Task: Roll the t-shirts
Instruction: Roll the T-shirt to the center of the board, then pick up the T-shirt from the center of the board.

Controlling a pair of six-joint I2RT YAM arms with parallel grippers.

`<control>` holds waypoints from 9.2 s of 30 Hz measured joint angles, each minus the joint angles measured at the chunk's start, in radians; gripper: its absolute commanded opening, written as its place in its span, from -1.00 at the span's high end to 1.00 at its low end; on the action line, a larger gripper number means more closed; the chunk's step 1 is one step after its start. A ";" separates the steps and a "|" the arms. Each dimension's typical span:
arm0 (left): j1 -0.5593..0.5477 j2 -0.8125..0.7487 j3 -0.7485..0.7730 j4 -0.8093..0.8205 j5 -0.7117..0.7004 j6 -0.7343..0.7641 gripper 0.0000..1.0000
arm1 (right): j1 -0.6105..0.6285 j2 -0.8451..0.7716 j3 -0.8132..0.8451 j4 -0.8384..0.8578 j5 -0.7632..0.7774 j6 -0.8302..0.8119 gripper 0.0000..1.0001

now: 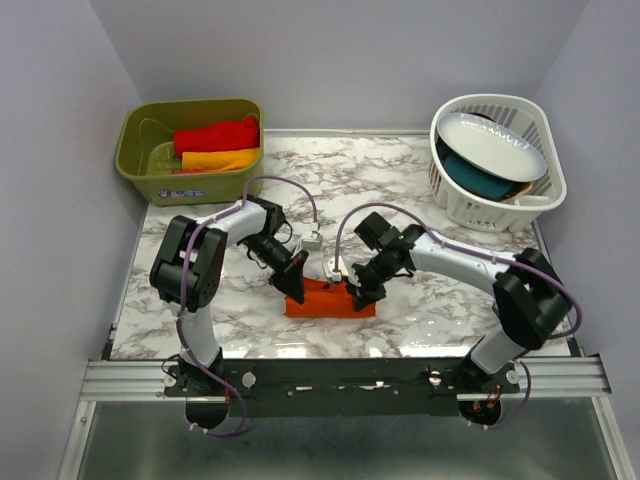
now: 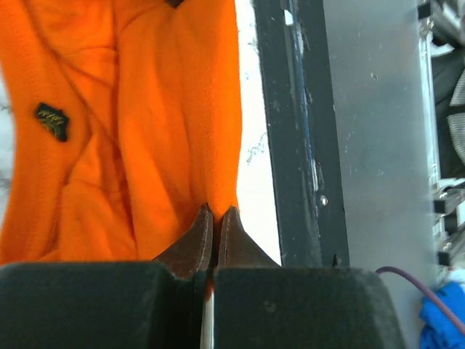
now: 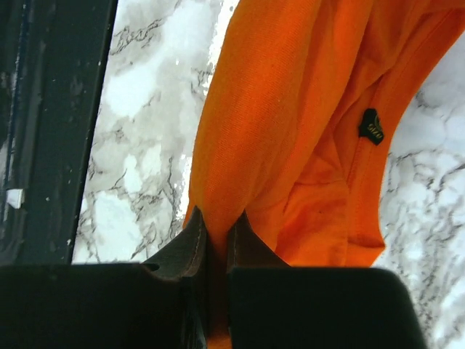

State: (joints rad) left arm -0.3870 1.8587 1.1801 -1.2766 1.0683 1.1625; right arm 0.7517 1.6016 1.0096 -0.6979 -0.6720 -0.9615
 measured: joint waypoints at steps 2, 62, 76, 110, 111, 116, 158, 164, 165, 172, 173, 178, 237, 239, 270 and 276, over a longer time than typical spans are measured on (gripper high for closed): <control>0.009 0.043 0.032 -0.013 0.013 -0.008 0.94 | -0.032 0.074 0.064 -0.077 -0.044 -0.011 0.78; -0.512 -0.349 -0.508 1.349 -0.668 -0.291 -0.35 | -0.346 0.904 0.763 -0.821 -0.399 0.237 0.56; -0.534 -0.245 -0.446 1.399 -0.787 -0.164 0.33 | -0.375 0.914 0.779 -0.817 -0.391 0.274 0.55; -0.339 0.009 0.135 0.289 -0.338 -0.097 0.83 | -0.489 0.495 0.576 -0.667 -0.128 0.292 -0.99; -0.325 0.031 0.158 0.261 -0.324 -0.097 0.83 | -0.498 0.458 0.550 -0.652 -0.113 0.290 -0.99; -0.274 0.117 0.253 0.170 -0.269 -0.154 0.81 | -0.511 0.210 0.401 -0.546 -0.081 0.276 -0.99; -0.137 0.317 0.426 0.114 -0.097 -0.465 0.62 | 0.029 -0.287 -0.423 0.653 0.242 0.028 -0.83; -0.121 0.317 0.426 0.100 -0.097 -0.460 0.38 | 0.032 -0.203 -0.366 0.640 0.254 -0.004 -0.28; -0.119 0.317 0.425 0.099 -0.097 -0.457 0.32 | 0.032 -0.189 -0.351 0.634 0.256 -0.010 -0.24; -0.083 0.275 0.363 0.134 -0.110 -0.472 0.04 | 0.033 -0.056 -0.202 0.552 0.272 -0.015 -0.11; -0.077 0.257 0.347 0.150 -0.118 -0.481 0.02 | 0.033 -0.044 -0.191 0.545 0.275 -0.013 -0.10; 0.007 0.028 0.223 0.264 -0.162 -0.583 -0.08 | 0.033 0.002 -0.130 0.495 0.283 -0.009 -0.08; -0.488 -0.572 -0.701 1.305 -0.927 -0.243 -0.38 | -0.099 0.514 0.589 -0.342 -0.048 0.041 0.01; -0.488 -0.554 -0.699 1.326 -0.930 -0.243 -0.37 | -0.099 0.514 0.589 -0.343 -0.048 0.042 0.01; -0.374 -0.449 -0.427 1.059 -0.864 -0.274 1.00 | -0.317 0.182 0.594 -0.322 -0.038 0.203 -1.00; -0.275 -0.475 -0.301 0.961 -0.856 -0.305 1.00 | -0.314 -0.134 0.534 -0.258 0.059 0.207 -1.00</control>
State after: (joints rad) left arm -0.6621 1.3838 0.8791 -0.3153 0.2123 0.8577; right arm 0.4377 1.4677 1.5433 -0.9562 -0.6132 -0.7544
